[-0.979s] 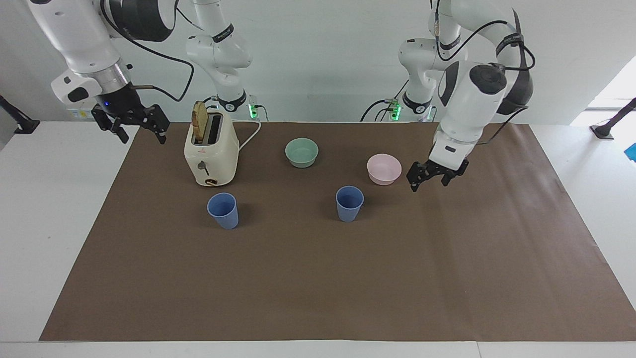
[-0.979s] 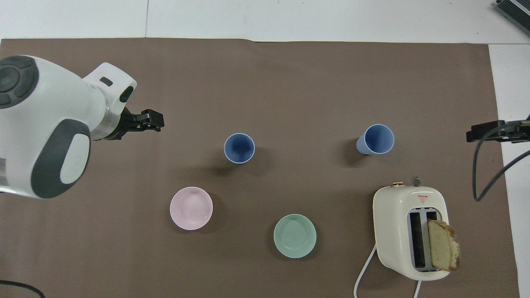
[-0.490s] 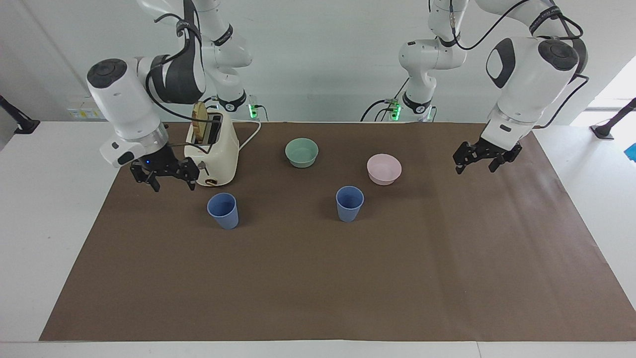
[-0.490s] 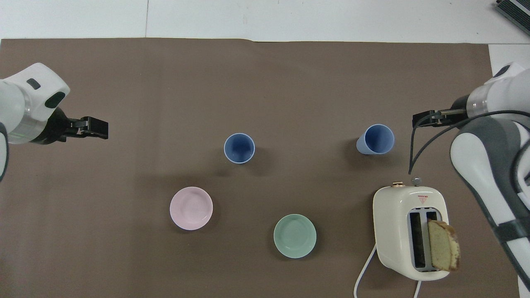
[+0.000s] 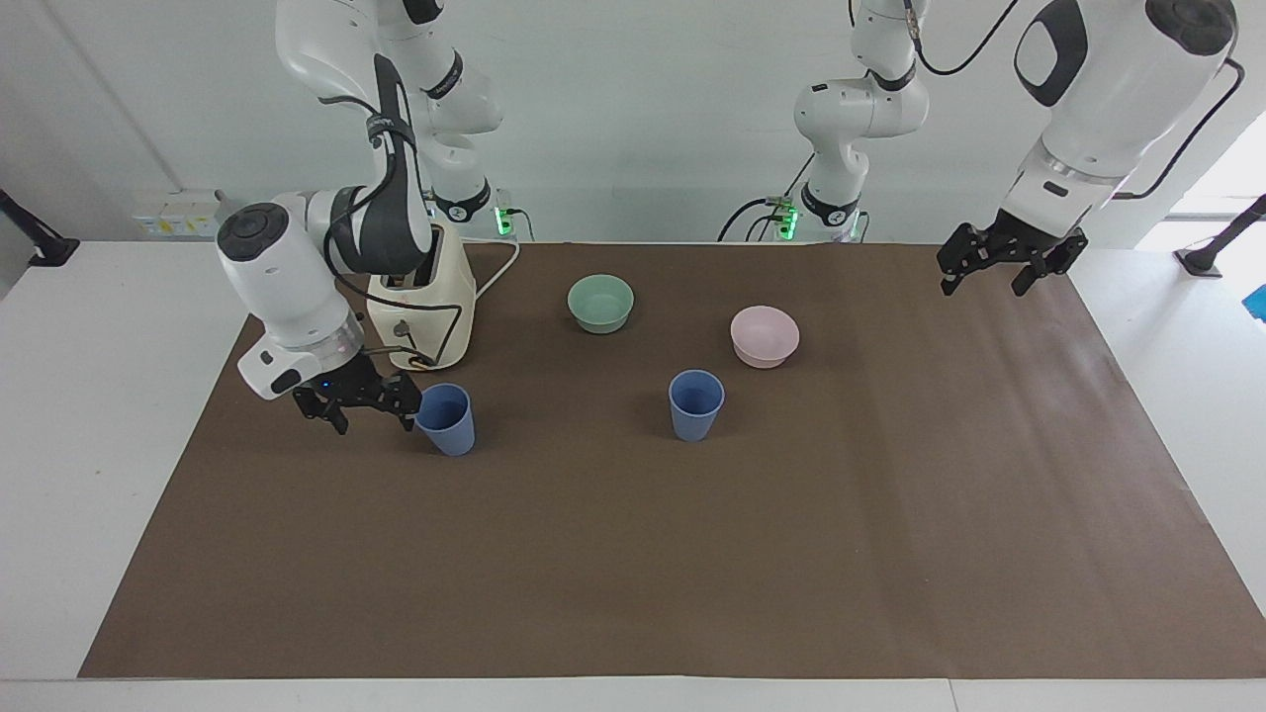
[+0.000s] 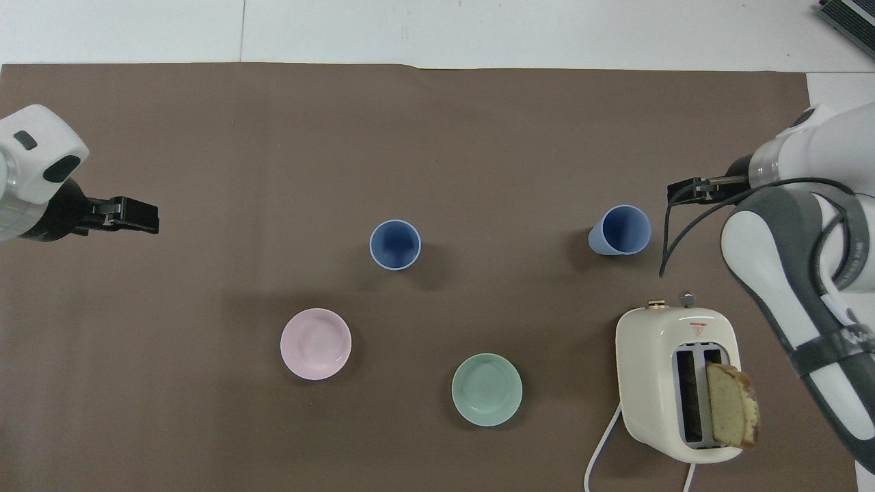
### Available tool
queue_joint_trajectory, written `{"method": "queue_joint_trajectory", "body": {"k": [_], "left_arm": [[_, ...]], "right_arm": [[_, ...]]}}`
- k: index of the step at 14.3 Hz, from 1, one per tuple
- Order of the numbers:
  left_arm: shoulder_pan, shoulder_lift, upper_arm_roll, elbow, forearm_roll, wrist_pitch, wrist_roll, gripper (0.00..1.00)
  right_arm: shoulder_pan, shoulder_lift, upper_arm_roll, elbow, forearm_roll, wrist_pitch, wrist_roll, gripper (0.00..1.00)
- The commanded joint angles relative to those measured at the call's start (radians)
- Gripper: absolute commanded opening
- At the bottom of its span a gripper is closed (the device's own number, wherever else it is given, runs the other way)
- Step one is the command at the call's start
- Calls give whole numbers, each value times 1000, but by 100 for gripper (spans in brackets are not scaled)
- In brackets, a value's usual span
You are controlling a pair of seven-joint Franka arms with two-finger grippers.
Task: Stack blue cups with both arms
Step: 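Withdraw the left gripper while the right gripper reaches the other blue cup, then grasp the second blue cup with the right gripper and lift it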
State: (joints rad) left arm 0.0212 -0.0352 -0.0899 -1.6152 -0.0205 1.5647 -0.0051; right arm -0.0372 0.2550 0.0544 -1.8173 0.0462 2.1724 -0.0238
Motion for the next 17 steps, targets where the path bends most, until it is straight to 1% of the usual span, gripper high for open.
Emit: {"method": "queue_joint_trajectory", "body": {"k": [1, 3, 6, 8, 11, 12, 13, 14, 15, 17], "left_arm": [[9, -5, -7, 20, 11, -40, 4, 100], [8, -3, -8, 24, 7, -32, 4, 100], [9, -6, -1, 37, 5, -38, 0, 100], [8, -23, -10, 40, 7, -41, 0, 100], [8, -31, -5, 41, 7, -72, 4, 100], [9, -37, -8, 38, 7, -71, 4, 100], [9, -44, -8, 32, 7, -69, 10, 100], [11, -45, -7, 31, 7, -72, 7, 100], [11, -45, -5, 32, 7, -69, 5, 100], [17, -43, -2, 35, 8, -60, 4, 100]], "right_arm": [[17, -28, 2, -40, 18, -3, 12, 100], [25, -33, 2, -75, 18, -2, 10, 100], [28, -29, 2, -83, 18, 1, -5, 100], [26, -30, 2, -92, 18, 3, -15, 100], [25, -20, 2, -102, 17, 18, -46, 100], [23, -20, 2, -103, 17, 17, -48, 85], [23, -20, 1, -102, 17, 17, -54, 63], [23, -20, 2, -103, 17, 17, -54, 45], [23, -20, 2, -103, 17, 17, -54, 33], [23, -20, 2, -103, 17, 18, -54, 13]]}}
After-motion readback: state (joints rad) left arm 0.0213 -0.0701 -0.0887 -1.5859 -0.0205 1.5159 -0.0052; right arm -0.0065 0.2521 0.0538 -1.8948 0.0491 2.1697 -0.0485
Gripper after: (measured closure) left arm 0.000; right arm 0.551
